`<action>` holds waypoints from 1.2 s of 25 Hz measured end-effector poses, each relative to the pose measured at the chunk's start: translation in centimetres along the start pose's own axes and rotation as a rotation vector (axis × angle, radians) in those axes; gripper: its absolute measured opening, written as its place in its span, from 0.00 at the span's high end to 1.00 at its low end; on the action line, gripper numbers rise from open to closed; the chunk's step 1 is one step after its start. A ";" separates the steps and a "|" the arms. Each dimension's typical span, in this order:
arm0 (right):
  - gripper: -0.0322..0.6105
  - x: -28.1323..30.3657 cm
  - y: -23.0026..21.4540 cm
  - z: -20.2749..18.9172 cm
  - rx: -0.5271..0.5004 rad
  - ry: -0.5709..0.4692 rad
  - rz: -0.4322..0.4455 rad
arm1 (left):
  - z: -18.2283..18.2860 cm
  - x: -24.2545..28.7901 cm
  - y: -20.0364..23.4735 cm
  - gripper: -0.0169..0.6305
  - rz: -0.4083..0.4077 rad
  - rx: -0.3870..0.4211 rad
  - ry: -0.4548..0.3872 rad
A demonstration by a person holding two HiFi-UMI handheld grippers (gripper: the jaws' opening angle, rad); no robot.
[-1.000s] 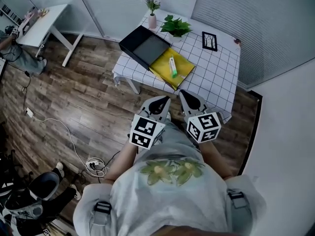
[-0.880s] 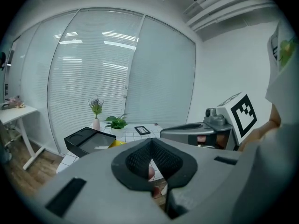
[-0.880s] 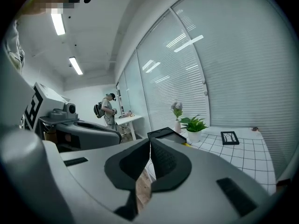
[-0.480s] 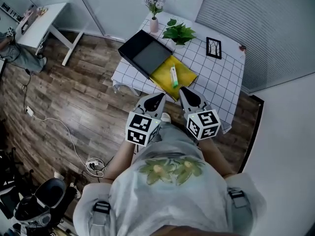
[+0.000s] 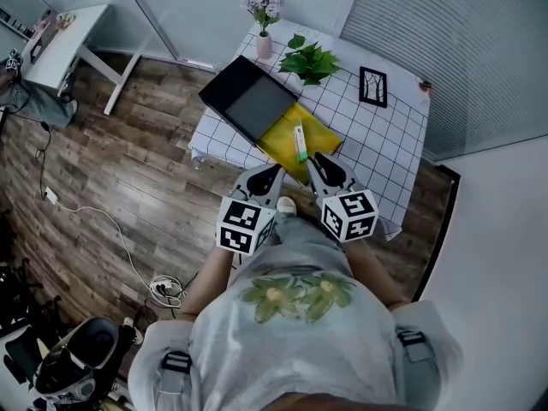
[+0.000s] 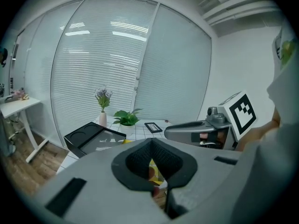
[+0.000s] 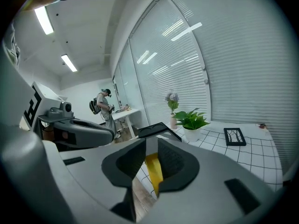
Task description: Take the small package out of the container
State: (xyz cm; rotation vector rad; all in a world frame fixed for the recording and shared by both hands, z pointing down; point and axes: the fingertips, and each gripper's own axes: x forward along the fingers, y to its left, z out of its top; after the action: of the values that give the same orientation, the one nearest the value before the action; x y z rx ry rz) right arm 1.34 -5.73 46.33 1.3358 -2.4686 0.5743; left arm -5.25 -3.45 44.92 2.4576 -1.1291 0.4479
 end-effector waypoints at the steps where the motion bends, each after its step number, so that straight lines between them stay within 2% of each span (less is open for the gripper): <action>1: 0.86 0.4 -0.2 0.0 0.002 0.006 0.002 | 0.1 0.3 0.3 0.96 0.003 -0.003 -0.001; 10: 0.74 3.9 -2.4 -0.3 -0.001 0.070 0.020 | 0.4 2.8 2.6 0.96 0.040 0.001 0.020; 20: 0.67 6.9 -4.0 -2.0 0.002 0.174 0.007 | 0.2 4.5 4.9 0.96 0.071 -0.021 0.042; 30: 0.64 9.5 -5.4 -4.6 0.003 0.277 -0.005 | 0.0 5.6 7.2 0.96 0.114 -0.026 0.063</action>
State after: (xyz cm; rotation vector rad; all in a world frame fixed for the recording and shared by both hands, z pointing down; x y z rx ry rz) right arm 1.08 -13.26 55.47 1.1741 -2.2411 0.7099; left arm -7.38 -11.35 48.96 2.3487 -1.2450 0.5367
